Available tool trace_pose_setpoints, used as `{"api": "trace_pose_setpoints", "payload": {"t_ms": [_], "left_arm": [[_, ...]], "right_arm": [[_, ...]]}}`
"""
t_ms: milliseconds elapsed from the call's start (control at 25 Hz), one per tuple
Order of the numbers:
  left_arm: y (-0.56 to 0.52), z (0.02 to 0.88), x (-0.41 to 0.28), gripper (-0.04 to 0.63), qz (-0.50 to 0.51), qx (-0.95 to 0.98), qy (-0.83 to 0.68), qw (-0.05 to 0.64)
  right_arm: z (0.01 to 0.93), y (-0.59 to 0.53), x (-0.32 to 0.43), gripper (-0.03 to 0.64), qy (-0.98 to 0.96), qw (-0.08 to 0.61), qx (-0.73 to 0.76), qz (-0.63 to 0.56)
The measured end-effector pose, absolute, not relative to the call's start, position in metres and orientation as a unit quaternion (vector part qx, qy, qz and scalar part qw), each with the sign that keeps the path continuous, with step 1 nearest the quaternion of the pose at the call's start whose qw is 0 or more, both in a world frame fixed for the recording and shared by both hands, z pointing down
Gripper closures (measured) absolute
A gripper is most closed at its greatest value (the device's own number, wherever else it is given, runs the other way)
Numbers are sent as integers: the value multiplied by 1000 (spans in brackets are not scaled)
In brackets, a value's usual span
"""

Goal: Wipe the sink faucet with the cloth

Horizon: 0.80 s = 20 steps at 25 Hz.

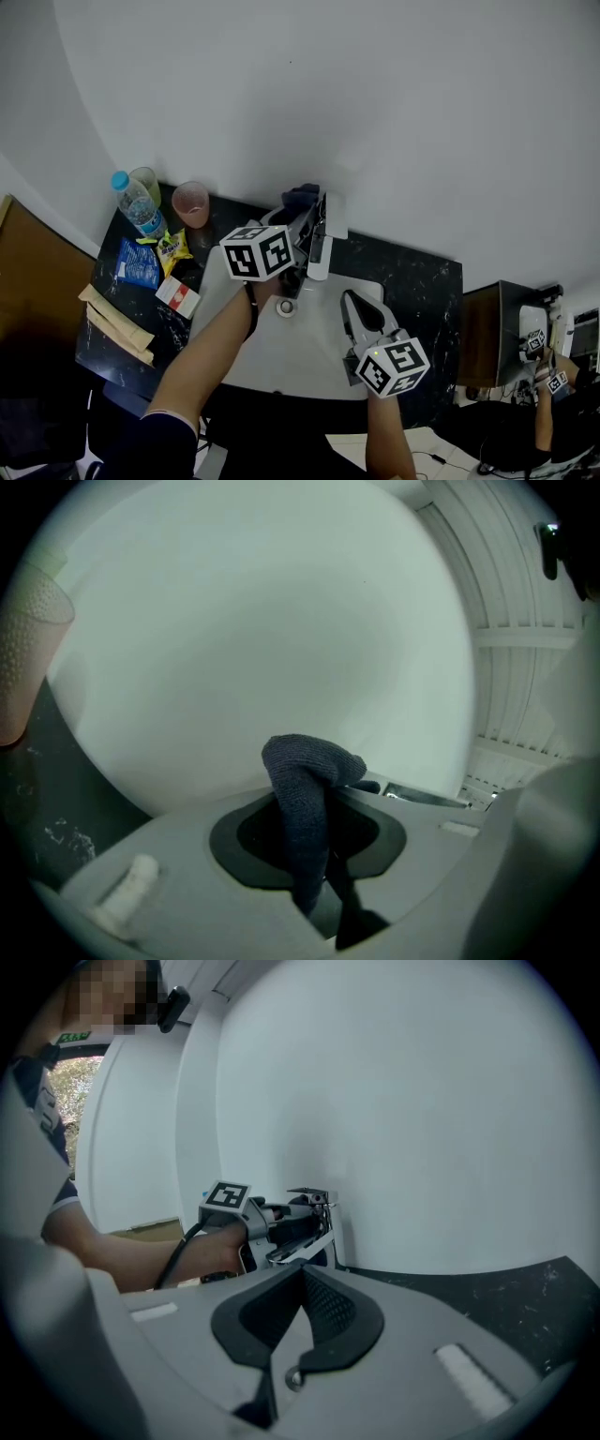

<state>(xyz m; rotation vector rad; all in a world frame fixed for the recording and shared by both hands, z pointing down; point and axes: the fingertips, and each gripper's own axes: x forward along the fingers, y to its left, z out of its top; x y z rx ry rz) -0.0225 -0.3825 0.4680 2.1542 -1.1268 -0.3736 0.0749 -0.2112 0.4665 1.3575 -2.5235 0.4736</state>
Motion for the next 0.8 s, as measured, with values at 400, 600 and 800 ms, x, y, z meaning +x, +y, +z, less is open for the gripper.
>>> {"api": "trace_pose_setpoints", "payload": {"t_ms": [400, 600, 800], "left_arm": [[-383, 408, -14, 503, -150, 855, -407, 286], [-386, 382, 0, 503, -76, 892, -396, 204], [-388, 375, 28, 502, 86, 928, -352, 89]], "right_arm": [[458, -203, 79, 612, -861, 103, 470, 162], [451, -201, 78, 612, -865, 93, 468, 156], [447, -200, 81, 612, -863, 79, 473, 156]]}}
